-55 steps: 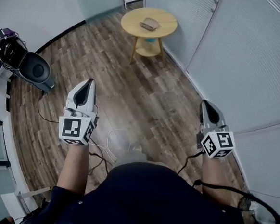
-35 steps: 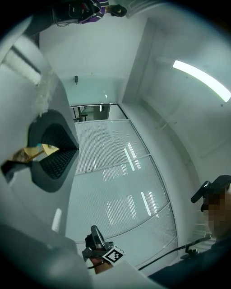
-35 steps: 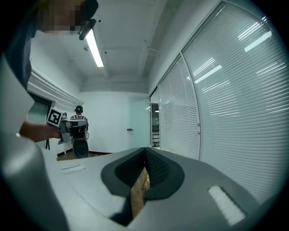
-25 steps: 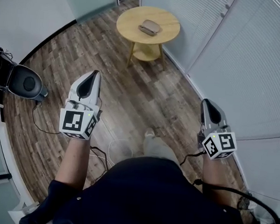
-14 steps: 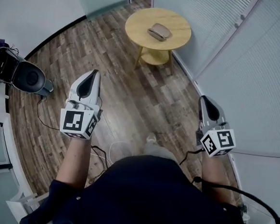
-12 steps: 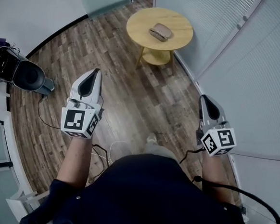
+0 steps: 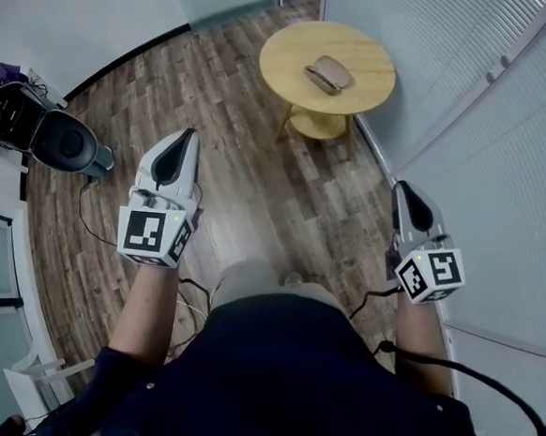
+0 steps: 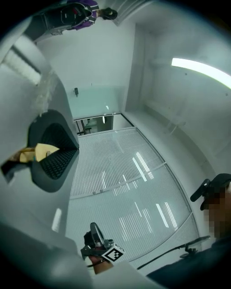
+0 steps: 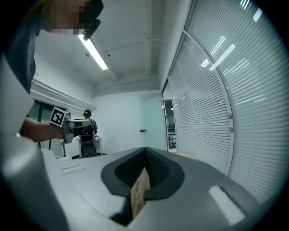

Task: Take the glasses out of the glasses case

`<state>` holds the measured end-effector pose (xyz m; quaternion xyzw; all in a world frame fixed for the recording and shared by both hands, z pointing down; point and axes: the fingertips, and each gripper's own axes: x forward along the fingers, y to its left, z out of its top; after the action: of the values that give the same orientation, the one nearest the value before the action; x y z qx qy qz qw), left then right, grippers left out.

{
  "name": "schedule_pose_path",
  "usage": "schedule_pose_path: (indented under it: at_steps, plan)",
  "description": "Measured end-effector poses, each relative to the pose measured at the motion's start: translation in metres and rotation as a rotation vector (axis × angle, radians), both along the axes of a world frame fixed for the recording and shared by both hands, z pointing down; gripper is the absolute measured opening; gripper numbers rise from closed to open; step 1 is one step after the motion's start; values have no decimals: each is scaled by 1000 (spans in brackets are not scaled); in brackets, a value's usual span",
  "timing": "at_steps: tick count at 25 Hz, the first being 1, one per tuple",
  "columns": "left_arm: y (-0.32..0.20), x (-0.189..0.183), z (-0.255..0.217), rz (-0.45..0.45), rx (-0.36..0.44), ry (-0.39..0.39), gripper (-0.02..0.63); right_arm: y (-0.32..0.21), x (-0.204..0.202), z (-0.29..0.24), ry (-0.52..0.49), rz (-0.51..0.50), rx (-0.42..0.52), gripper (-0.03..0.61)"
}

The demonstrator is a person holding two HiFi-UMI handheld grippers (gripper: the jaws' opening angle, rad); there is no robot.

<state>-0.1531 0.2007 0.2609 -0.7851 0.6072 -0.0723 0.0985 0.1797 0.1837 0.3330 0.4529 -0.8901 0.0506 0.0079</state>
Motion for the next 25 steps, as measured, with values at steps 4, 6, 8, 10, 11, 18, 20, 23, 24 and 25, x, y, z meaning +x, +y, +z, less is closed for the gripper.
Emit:
schedule_pose_path:
  at_steps: [4, 6, 8, 10, 11, 18, 20, 23, 24, 25]
  plan:
    - [-21, -9, 3, -11, -25, -5, 3, -25, -5, 8, -2, -4, -33, 9]
    - [-34, -16, 0, -13, -25, -8, 3, -37, -11, 6, -1, -6, -32, 9]
    - [-49, -21, -1, -9, -19, -12, 3, -50, -16, 8, -1, -4, -32, 9]
    - [-67, -25, -1, -4, -14, -14, 3, -65, -20, 9, 3, 3, -33, 9]
    - [-77, -28, 0, -2, -15, -12, 3, -73, -22, 8, 4, 9, -32, 9]
    - [-162, -35, -5, 46, -9, 7, 3, -130, -26, 6, 16, 72, -49, 9]
    - [-183, -36, -3, 62, -13, 16, 3, -144, -27, 6, 15, 86, -53, 9]
    - [-214, -38, -3, 85, -14, 30, 3, -167, -34, 7, 21, 101, -59, 9]
    - [-225, -39, -3, 95, -13, 33, 3, -175, -37, 7, 24, 107, -62, 9]
    - [-235, -40, -4, 106, -11, 35, 3, -183, -41, 8, 26, 113, -65, 9]
